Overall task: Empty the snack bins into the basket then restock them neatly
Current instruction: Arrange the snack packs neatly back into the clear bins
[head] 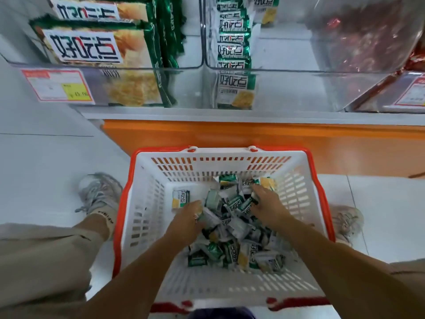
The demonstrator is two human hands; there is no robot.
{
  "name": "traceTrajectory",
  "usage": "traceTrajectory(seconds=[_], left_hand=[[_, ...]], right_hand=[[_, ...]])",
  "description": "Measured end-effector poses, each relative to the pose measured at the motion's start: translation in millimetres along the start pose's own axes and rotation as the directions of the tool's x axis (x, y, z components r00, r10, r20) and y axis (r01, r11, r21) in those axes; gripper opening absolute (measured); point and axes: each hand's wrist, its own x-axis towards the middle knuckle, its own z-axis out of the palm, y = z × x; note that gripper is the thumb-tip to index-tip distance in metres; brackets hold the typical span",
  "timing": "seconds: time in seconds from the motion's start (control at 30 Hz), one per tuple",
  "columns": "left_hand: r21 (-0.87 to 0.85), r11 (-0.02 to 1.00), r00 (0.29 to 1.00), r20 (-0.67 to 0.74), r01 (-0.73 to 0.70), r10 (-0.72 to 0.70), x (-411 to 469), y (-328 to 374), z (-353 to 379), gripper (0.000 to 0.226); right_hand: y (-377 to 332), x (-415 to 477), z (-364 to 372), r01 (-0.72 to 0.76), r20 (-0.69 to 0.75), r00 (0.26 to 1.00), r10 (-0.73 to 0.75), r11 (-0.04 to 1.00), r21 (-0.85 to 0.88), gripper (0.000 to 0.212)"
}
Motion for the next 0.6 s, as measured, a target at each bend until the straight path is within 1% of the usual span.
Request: traceTrajectory(seconds=[0.03, 0.1, 0.17, 0.23, 0.27, 0.33, 0.4, 0.43, 0.47, 0.5, 0.6], left_hand=[[0.004, 1.0, 0.999, 0.025, 0.019, -0.02, 5, -6, 4, 0.062], [0.001, 0.999, 0.997, 0.067, 0.032, -0.032, 13, -13, 10, 0.063], [-0.031, 0.998, 0.992, 0.11, 0.061, -0.057, 23, -20, 16, 0.065], [-0.115, 0.989, 0.985, 0.154, 0.092, -0.074, 32, -24, 23, 0.067], [-0.133, 0.987, 0.986, 0.148, 0.092, -0.072, 36, -24, 26, 0.067], [-0.069, 0.993, 0.989, 0.117, 0.1, -0.091, 41, -20, 27, 0.06], [0.036, 0.998, 0.993, 0.105, 0.043, -0.047, 42, -19, 26, 0.038], [0.04, 0.999, 0.995, 0.091, 0.029, -0.033, 42, -19, 25, 0.027], [0.009, 0.999, 0.997, 0.075, 0.034, -0.034, 42, -21, 25, 0.02], [-0.04, 0.998, 0.997, 0.063, 0.047, -0.044, 40, -20, 25, 0.018], [-0.152, 0.982, 0.994, 0.026, 0.109, -0.106, 29, -11, 21, 0.019]], right_hand=[[-1, 4, 5, 0.007, 0.031, 0.999, -0.007, 1.0, -0.015, 0.074], [-7, 8, 9, 0.025, 0.093, 0.995, -0.02, 0.998, -0.056, 0.081], [-11, 17, 11, 0.02, 0.141, 0.99, -0.002, 0.992, -0.126, 0.085], [-11, 26, 12, 0.024, 0.193, 0.981, 0.012, 0.983, -0.183, 0.087], [-12, 29, 12, 0.031, 0.219, 0.976, 0.012, 0.981, -0.193, 0.087], [-11, 33, 10, 0.032, 0.243, 0.97, 0.012, 0.984, -0.176, 0.08], [-11, 32, 9, 0.015, 0.219, 0.976, 0.012, 0.992, -0.126, 0.067], [-10, 30, 10, -0.005, 0.211, 0.977, 0.022, 0.997, -0.081, 0.06], [-10, 27, 11, -0.028, 0.21, 0.977, 0.034, 0.999, -0.032, 0.053], [-8, 24, 13, -0.059, 0.21, 0.976, 0.055, 0.998, 0.011, 0.047], [-5, 14, 14, -0.112, 0.148, 0.985, 0.092, 0.985, 0.131, 0.034]])
